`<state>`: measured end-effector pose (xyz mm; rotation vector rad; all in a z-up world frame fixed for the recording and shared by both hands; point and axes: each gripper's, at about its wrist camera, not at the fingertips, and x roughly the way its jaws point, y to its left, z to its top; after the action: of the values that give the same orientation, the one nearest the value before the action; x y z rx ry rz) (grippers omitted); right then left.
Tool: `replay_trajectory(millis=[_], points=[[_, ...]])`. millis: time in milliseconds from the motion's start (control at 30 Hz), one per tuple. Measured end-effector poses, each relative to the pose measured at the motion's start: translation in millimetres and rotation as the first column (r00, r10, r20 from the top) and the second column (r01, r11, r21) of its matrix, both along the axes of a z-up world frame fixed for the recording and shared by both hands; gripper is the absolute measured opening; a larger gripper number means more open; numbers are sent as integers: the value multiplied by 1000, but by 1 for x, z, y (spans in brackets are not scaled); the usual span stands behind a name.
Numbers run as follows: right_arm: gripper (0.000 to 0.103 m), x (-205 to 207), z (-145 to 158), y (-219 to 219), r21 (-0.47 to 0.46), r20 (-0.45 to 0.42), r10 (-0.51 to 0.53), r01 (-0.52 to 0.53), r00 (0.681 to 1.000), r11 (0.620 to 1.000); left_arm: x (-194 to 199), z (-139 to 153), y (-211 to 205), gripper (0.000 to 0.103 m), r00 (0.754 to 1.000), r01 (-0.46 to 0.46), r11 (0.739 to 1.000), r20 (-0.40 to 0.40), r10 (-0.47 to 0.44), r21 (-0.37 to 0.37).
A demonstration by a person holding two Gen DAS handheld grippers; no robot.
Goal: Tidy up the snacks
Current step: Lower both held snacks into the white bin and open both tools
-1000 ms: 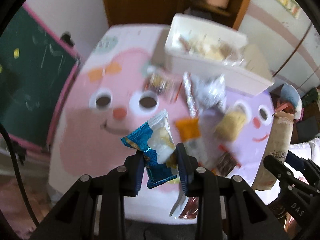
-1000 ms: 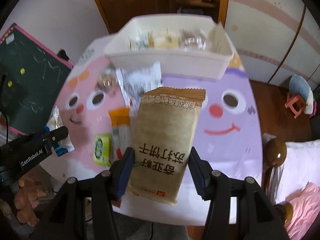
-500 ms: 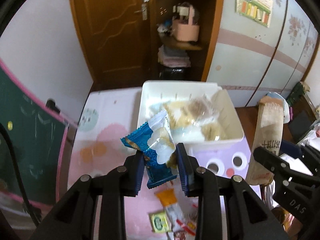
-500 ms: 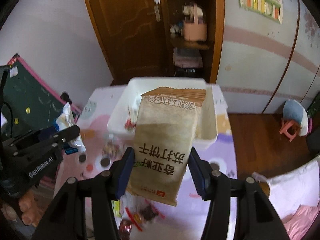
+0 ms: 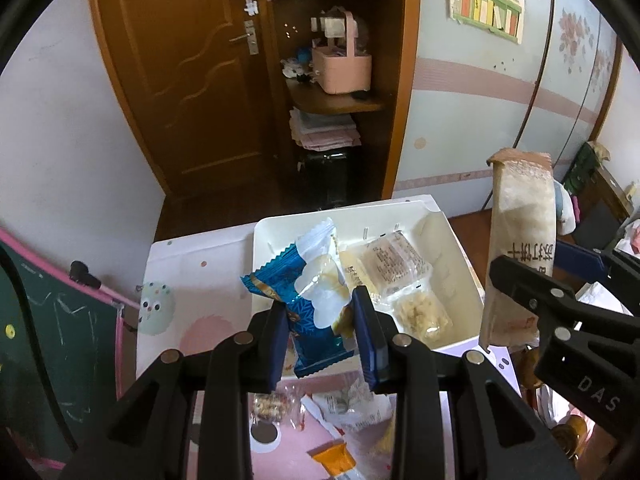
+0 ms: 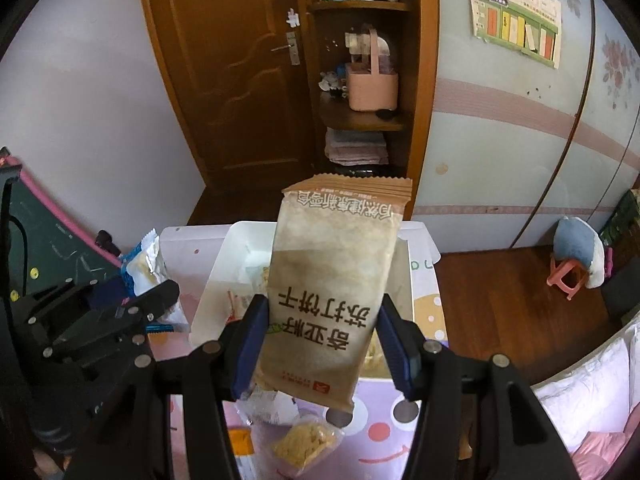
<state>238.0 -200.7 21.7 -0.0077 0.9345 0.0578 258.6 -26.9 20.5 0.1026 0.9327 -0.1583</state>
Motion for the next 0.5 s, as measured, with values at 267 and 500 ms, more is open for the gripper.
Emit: replay_trajectory(millis=[267,500], points=[[55,39,-27,-7,-6,-68,-43,43,997,999,44,-34,-5,29,997,23,1000,-71,-22,12],[55,60,-52,-12,-14,-128,-79,78,989,997,71,-63,-6,29,992,32,999,-126,-29,17]])
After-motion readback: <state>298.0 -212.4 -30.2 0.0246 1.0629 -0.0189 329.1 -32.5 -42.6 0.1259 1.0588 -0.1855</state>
